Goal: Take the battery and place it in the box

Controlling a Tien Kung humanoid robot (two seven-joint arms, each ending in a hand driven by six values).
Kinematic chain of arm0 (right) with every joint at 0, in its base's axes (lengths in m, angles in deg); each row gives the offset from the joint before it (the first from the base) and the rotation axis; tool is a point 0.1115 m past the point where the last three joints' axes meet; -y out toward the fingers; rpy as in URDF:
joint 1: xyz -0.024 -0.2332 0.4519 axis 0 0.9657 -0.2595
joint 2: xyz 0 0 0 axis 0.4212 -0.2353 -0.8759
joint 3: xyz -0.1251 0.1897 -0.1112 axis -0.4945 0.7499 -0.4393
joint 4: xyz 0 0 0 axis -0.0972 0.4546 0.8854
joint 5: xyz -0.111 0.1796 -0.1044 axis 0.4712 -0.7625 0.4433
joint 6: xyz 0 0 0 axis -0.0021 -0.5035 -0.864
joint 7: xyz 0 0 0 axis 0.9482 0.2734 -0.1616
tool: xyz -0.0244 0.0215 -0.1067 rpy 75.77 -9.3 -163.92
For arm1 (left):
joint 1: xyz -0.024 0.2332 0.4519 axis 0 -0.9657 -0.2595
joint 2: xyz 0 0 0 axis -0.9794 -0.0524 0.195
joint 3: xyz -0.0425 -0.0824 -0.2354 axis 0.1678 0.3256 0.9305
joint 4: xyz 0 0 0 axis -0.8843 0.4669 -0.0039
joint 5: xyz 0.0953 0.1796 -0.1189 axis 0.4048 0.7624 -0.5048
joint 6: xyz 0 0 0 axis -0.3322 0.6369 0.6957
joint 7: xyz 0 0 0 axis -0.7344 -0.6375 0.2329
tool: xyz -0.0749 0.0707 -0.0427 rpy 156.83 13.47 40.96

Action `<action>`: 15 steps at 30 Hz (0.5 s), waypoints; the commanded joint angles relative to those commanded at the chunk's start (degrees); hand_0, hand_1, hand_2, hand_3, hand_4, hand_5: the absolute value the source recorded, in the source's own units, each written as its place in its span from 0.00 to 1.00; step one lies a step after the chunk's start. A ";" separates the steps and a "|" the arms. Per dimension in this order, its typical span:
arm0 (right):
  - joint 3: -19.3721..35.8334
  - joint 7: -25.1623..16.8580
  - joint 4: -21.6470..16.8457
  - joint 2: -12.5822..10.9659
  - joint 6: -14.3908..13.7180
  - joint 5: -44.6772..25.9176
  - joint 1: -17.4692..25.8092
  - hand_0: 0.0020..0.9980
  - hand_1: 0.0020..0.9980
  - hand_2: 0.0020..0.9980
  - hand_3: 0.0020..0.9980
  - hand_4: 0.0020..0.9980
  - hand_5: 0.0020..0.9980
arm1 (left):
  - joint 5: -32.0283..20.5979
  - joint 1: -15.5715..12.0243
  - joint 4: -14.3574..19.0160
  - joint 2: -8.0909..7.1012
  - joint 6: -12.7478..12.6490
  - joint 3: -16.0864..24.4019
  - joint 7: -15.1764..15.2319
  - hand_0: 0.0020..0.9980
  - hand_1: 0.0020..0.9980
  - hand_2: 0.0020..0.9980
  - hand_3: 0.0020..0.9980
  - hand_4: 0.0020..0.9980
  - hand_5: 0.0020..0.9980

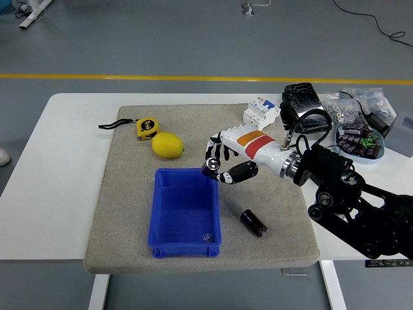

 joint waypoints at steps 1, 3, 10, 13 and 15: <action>-0.76 0.06 -0.06 0.26 0.10 -0.21 -0.25 0.29 0.37 0.44 0.47 0.78 0.23 | 0.06 0.02 0.02 -0.03 0.02 -0.03 -0.05 0.57 0.53 0.59 0.57 0.63 0.58; -1.93 0.17 -0.03 0.64 0.37 -0.32 -0.61 0.32 0.42 0.49 0.60 0.80 0.23 | 0.09 0.06 0.05 -0.10 0.06 -0.14 -0.09 0.57 0.54 0.59 0.57 0.63 0.58; -4.70 0.26 0.68 1.67 4.03 -2.23 -1.12 0.40 0.56 0.69 0.97 1.00 0.43 | 0.38 -0.05 0.09 -0.13 0.02 0.03 -0.27 0.57 0.54 0.59 0.57 0.63 0.58; -4.97 -0.29 1.24 2.05 5.18 -3.89 -1.09 0.40 0.56 0.69 0.97 1.00 0.43 | 0.77 -0.13 0.10 -0.09 -0.01 0.27 -0.43 0.57 0.54 0.59 0.57 0.63 0.58; -4.99 -0.50 1.28 2.11 5.48 -4.30 -1.09 0.44 0.60 0.75 1.00 1.00 0.50 | 0.90 -0.18 0.10 -0.09 0.00 0.36 -0.47 0.57 0.54 0.59 0.57 0.63 0.58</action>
